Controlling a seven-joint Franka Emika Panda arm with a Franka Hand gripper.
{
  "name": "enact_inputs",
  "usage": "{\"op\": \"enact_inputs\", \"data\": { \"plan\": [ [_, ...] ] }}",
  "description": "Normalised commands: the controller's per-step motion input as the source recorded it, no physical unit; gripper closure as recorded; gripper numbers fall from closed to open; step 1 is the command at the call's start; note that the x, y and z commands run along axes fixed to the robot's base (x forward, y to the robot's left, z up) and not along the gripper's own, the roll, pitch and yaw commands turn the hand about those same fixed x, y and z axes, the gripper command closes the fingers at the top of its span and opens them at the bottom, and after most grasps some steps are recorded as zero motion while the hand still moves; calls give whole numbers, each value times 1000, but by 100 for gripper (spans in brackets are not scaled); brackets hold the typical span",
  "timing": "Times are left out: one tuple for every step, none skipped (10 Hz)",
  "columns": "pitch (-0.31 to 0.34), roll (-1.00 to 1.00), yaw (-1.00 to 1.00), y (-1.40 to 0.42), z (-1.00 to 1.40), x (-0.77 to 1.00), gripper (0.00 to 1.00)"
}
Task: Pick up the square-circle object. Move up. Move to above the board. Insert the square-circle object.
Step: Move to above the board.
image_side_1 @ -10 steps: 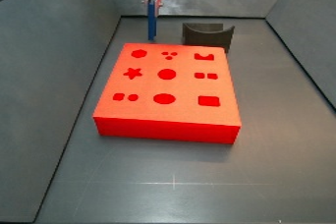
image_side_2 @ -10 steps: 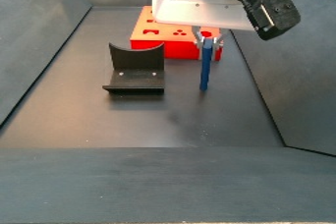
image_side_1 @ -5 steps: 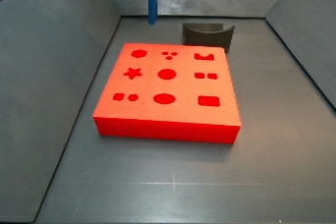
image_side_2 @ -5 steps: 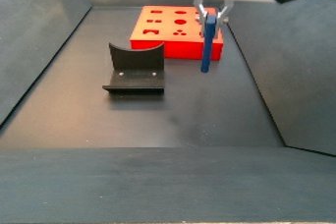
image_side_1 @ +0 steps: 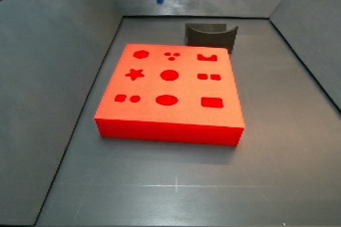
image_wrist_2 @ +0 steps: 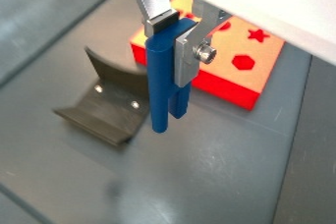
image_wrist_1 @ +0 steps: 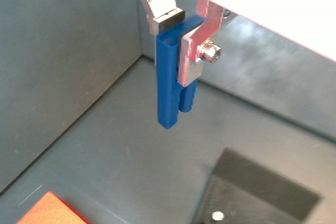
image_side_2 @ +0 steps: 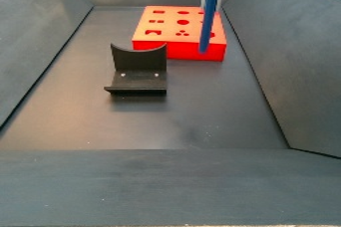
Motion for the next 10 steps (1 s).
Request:
{"op": "enact_inputs", "data": {
  "plan": [
    [-71,171,-26,-46,1000,0,100],
    [7,137,-14,-44,1000,0,100],
    [34,131,-5,-42,1000,4,100],
    [83,122,13,-41,989,14,100],
    [93,117,21,-34,868,15,100],
    [97,109,30,-24,631,13,100],
    [91,102,33,-19,400,8,100],
    [87,98,34,-14,227,8,100],
    [707,-260,1000,-1000,121,48,100],
    [673,-248,938,-1000,105,56,100]
  ]
}}
